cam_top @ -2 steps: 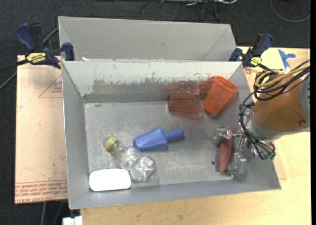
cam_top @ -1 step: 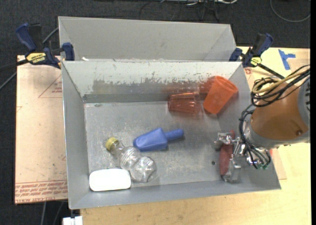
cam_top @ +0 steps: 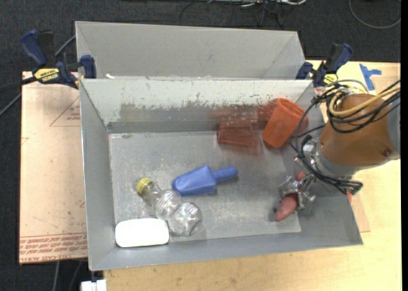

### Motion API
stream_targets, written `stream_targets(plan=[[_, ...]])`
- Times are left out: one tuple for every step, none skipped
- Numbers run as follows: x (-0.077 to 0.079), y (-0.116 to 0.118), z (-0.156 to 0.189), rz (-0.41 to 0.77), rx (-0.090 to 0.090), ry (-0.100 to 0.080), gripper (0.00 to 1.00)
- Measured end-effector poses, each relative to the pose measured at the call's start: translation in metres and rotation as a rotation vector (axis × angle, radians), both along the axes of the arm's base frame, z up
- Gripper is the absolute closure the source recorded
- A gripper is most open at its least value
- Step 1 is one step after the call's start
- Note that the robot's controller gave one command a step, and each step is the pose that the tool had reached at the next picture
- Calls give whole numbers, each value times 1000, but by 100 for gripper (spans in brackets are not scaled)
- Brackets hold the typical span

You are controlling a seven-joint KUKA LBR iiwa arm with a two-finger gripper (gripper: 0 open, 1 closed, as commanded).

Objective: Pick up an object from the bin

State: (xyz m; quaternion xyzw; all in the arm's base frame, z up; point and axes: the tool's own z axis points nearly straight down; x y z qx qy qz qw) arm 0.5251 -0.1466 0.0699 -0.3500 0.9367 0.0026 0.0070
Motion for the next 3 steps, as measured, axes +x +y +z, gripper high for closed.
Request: stream_targets(plan=[[0,0,0,0,0,0,100],[2,4,92,35,2,1,100],[22,1,57,36,0,-6,100]])
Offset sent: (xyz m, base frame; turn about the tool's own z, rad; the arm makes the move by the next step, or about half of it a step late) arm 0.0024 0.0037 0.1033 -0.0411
